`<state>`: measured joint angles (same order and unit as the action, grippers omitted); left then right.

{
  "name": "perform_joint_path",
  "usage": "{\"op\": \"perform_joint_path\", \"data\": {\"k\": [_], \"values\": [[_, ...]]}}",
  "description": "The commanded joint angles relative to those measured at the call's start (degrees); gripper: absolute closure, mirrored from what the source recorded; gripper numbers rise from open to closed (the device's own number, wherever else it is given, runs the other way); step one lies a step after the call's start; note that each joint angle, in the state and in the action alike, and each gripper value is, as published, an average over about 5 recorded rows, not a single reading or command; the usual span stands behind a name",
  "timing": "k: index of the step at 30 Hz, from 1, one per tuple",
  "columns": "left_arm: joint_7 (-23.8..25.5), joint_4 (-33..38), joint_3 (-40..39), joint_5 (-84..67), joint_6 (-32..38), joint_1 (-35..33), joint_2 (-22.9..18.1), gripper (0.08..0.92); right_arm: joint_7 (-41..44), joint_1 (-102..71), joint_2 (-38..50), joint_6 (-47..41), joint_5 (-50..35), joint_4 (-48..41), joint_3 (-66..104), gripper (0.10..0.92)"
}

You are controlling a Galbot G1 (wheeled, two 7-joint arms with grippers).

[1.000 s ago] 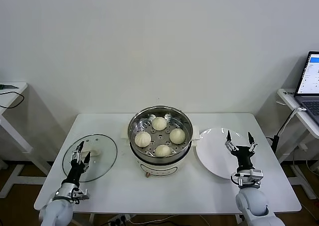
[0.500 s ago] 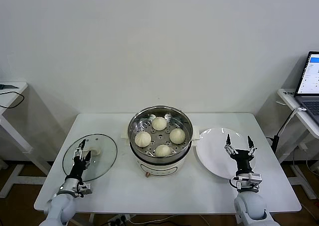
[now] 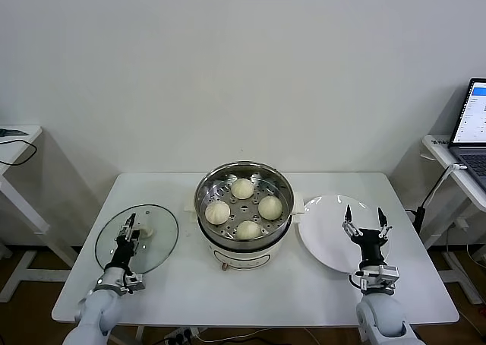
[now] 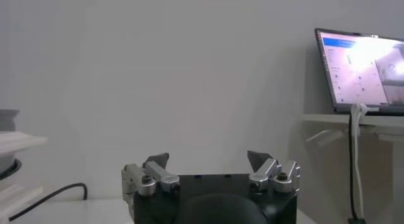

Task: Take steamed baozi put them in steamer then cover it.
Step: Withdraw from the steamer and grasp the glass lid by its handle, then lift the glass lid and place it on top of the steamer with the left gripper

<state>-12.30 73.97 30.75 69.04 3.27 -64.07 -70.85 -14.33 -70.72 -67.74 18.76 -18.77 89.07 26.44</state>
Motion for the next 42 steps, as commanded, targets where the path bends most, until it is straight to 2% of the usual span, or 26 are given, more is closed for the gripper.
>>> {"op": "perform_joint_path", "data": {"k": [1, 8, 12, 15, 20, 25, 28, 32, 37, 42], "values": [[0.2, -3.0, -0.1, 0.0, -0.2, 1.3, -0.3, 0.503, -0.1, 0.1, -0.2, -0.1, 0.1, 0.3, -0.2, 0.203], [-0.2, -1.4, 1.0, -1.8, -0.4, 1.0, -0.2, 0.702, 0.0, -0.1, -0.7, 0.0, 0.5, 0.5, -0.3, 0.203], [-0.4, 3.0, 2.3, -3.2, -0.5, -0.4, 0.5, 0.790, 0.1, -0.2, -1.0, 0.1, 0.8, 0.4, -0.3, 0.203], [-0.6, 9.4, 4.2, -3.7, -0.6, -2.3, 1.4, 0.806, 0.1, -0.1, -1.3, 0.2, 1.1, 0.4, -0.3, 0.203], [0.0, 25.0, 8.7, -3.8, -1.4, -4.5, 3.7, 0.806, 0.3, -0.1, -1.7, 0.4, 1.6, 0.3, -0.4, 0.203], [2.3, 38.4, 8.2, -4.9, -4.0, -5.2, 6.0, 0.806, 0.4, -0.1, -2.0, 0.5, 1.6, 0.3, -0.1, 0.203], [3.7, 45.4, 4.0, -5.3, -6.8, -5.3, 6.2, 0.806, 0.5, -0.1, -2.3, 0.6, 1.6, 0.1, 0.2, 0.203], [6.5, 51.8, -7.4, -5.3, -13.4, -3.9, 5.4, 0.806, 0.6, -0.2, -2.6, 0.6, 1.6, -0.1, 0.3, 0.203], [10.1, 53.2, -22.9, -4.4, -21.8, 0.3, 1.8, 0.806, 0.7, -0.1, -2.5, 0.2, 1.6, -0.4, 0.4, 0.203], [15.2, 50.9, -34.7, -1.6, -28.2, 4.3, -2.3, 0.806, 0.9, 0.0, -2.8, 0.1, 1.9, -0.9, 0.9, 0.203]]}}
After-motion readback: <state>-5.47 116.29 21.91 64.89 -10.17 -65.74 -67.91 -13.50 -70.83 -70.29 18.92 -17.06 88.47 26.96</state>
